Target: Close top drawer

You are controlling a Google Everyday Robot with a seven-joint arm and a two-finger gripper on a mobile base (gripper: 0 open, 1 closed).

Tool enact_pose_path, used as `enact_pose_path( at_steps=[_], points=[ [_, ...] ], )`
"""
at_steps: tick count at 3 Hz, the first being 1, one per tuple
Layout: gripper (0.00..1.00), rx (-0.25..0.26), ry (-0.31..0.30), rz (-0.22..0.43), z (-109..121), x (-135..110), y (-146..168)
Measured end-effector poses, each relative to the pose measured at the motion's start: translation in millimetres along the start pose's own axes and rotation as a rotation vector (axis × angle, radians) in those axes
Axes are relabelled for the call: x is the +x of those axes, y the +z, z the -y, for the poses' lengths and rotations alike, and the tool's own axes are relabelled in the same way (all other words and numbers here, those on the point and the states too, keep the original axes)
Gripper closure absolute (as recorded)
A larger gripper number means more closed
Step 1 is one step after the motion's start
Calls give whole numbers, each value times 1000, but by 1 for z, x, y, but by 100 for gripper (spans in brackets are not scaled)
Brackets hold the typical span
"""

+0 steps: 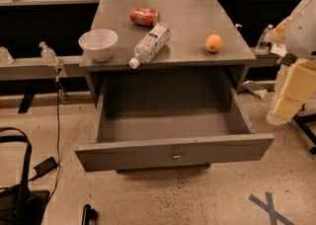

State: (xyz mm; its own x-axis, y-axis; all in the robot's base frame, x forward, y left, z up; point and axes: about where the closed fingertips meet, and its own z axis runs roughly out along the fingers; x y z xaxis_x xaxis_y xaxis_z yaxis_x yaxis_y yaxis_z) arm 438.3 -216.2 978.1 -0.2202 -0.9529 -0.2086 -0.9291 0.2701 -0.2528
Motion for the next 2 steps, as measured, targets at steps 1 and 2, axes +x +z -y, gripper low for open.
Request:
enact_pose_path(
  at_steps=[1, 2],
  points=[
    [0, -3, 0, 8, -1, 0, 3],
    [0, -34, -6, 99, -18, -3, 40]
  ],
)
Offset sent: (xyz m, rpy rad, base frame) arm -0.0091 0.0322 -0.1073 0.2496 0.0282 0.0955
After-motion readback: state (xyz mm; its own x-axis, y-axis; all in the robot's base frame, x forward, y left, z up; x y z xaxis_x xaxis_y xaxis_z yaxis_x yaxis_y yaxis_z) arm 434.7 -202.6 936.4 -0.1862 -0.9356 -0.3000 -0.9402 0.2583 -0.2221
